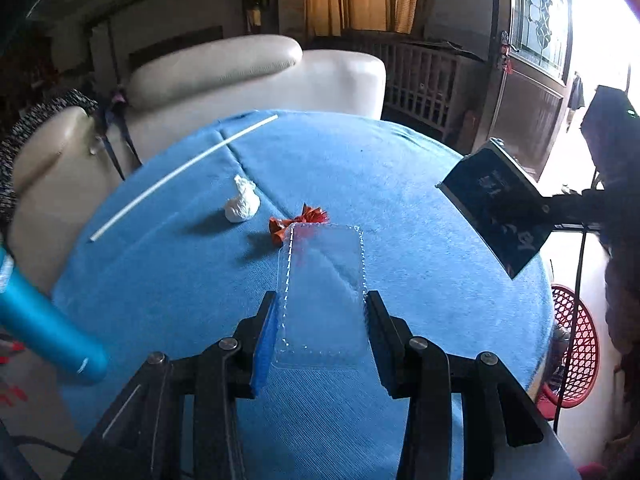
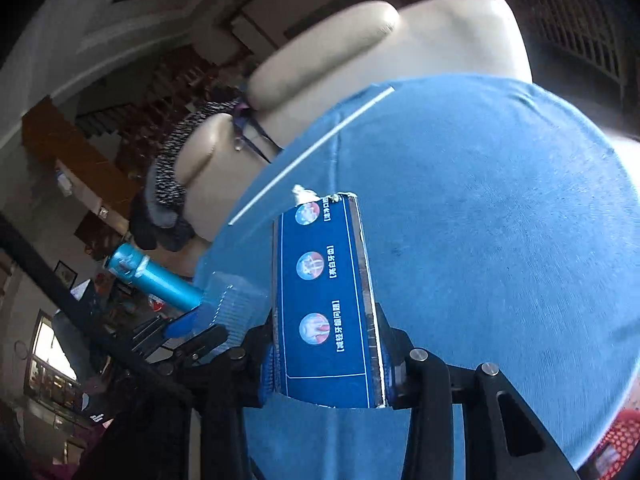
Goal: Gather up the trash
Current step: 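Grasp the clear plastic tray with the left tool, then carry the clear tray and toothpaste box toward the red basket with both tools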
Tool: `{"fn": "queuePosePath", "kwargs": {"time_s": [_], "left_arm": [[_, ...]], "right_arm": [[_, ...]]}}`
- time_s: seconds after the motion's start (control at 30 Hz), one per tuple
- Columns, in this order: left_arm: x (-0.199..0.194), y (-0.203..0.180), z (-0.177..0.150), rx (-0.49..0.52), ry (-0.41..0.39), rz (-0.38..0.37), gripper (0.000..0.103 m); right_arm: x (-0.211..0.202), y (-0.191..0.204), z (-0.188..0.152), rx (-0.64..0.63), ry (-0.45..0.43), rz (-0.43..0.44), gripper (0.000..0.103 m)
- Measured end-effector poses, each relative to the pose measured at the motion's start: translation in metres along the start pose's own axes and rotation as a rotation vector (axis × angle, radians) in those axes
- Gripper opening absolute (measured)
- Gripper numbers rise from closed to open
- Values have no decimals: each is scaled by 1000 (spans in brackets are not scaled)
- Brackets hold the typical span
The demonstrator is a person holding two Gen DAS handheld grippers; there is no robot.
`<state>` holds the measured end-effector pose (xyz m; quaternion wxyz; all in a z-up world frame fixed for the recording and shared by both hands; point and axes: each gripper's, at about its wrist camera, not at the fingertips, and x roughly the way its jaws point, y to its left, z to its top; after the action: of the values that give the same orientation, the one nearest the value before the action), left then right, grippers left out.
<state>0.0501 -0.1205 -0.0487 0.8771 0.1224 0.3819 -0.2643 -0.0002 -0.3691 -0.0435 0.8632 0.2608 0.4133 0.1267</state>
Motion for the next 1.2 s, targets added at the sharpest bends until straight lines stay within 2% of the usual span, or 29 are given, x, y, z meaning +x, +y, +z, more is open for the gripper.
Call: {"fn": "queuePosePath", "kwargs": {"time_s": [0.23,0.53,0.93,1.2], "left_arm": [[-45,-42,1,64,-65,152,45],[-82,-90,1,131,-116,215,45],[-97,-138,9,205,-170,223,45],[-94,-170,11,251,-167,197,45]], "right_arm": [[-53,27,-30,-48,-70,17,42],[-117,39,-68,-109,-157,-10,42],[-189,25,-105,-108,-265,-55,42],[-215,3,-121,-69,-301,-95,42]]}}
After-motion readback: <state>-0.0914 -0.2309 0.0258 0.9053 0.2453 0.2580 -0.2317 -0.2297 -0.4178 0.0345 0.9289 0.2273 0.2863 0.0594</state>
